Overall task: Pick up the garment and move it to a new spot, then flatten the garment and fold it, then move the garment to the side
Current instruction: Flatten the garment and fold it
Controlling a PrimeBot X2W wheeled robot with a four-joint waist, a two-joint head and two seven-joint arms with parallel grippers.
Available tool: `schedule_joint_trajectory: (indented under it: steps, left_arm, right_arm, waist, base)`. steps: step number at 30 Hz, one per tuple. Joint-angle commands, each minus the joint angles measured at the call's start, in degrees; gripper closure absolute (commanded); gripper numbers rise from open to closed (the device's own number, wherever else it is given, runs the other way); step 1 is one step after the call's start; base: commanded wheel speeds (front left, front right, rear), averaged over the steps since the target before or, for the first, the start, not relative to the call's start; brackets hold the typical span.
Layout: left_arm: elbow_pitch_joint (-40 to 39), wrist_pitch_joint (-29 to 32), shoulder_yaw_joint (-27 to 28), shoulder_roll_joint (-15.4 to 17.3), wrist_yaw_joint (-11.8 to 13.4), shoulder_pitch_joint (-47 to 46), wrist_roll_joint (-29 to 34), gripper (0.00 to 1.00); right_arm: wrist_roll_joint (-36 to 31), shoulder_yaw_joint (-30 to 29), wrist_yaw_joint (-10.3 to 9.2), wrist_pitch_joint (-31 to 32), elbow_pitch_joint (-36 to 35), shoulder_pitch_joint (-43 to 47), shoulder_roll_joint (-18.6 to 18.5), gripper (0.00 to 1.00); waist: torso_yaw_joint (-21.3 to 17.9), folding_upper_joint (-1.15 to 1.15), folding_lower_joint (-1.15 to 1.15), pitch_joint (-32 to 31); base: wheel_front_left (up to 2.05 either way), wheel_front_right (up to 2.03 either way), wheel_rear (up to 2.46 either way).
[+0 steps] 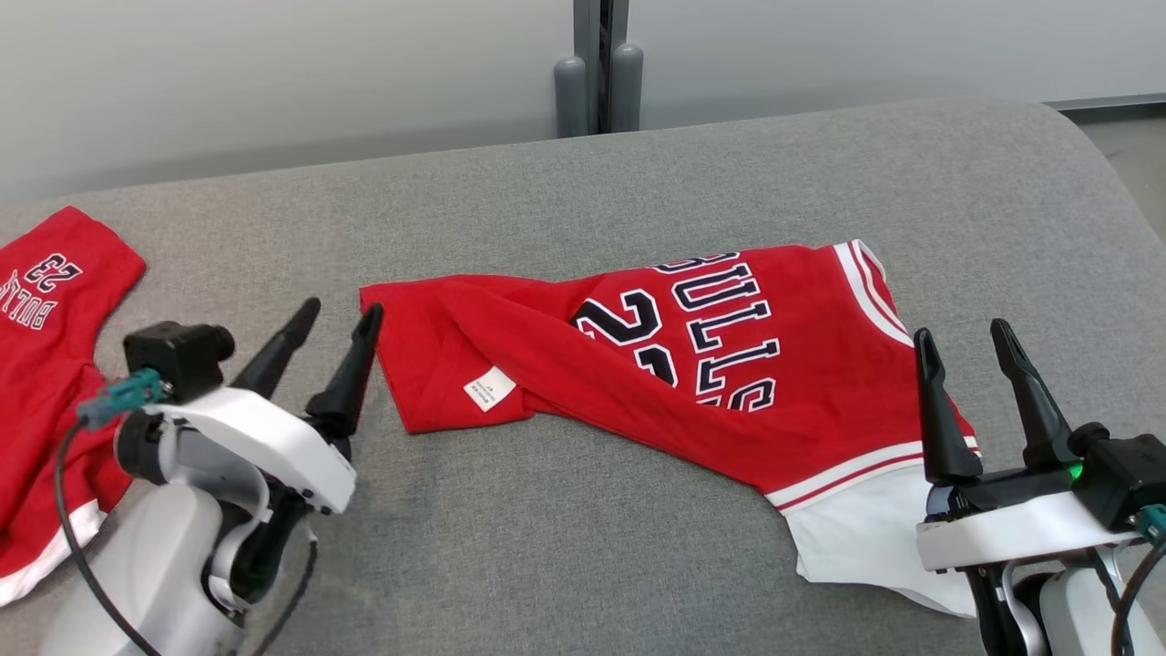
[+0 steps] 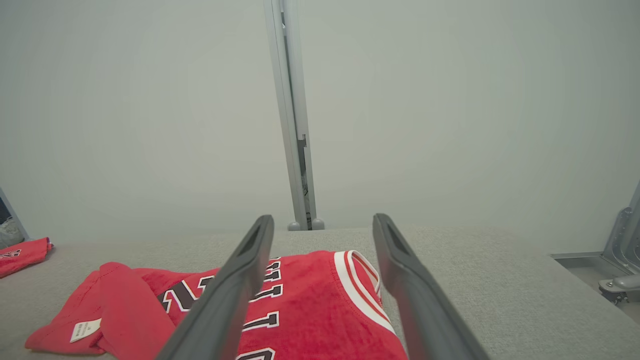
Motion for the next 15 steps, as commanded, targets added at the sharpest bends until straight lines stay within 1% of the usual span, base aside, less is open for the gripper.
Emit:
schedule_joint_trajectory:
  steps: [1, 2, 4, 6, 11, 15]
  left_arm:
    - [0.3, -0.3, -0.2, -0.4, 0.3, 0.8, 0.0, 0.00]
    - [0.6, -0.3, -0.3, -1.2, 0.4, 1.0, -0.4, 0.00]
    - [1.8, 0.4, -1.3, -1.4, 0.3, 0.5, 0.0, 0.00]
    - [3.3, 1.4, -1.8, -2.4, -0.4, -0.6, -0.8, 0.00]
    - [9.2, 5.0, -2.4, -3.8, -1.4, -3.5, -2.7, 0.00]
    - [14.0, 5.9, -2.9, -4.9, -2.7, -6.2, -3.6, 0.00]
  right_arm:
    - [-0.3, -0.2, 0.02, -0.1, -0.3, 0.6, -0.2, 0.00]
    - [-0.4, -0.3, 0.02, -0.1, -0.5, 0.6, -0.2, 0.00]
    - [-0.5, -0.2, 0.02, -0.1, -0.8, 0.4, 0.0, 0.00]
    - [-0.4, -0.2, 0.02, -0.1, -1.2, -0.1, 0.1, 0.00]
    - [-0.6, 0.3, 0.02, -0.1, -1.3, -1.1, 0.3, 0.00]
    - [-0.6, 0.4, 0.02, -0.1, -1.2, -1.4, 0.4, 0.00]
  waist:
    - [0.0, 0.00, 0.00, 0.1]
    - [0.0, 0.00, 0.00, 0.2]
    - [-0.4, 0.00, 0.00, 0.6]
    - [-0.7, 0.00, 0.00, 0.9]
    - [-2.3, 0.00, 0.00, 1.9]
    - [-3.7, 0.00, 0.00, 2.4]
  base:
    - [0.00, 0.00, 0.00]
    - [0.00, 0.00, 0.00]
    - [0.00, 0.00, 0.00]
    - [0.00, 0.00, 0.00]
    - [0.00, 0.00, 0.00]
    - [0.00, 0.00, 0.00]
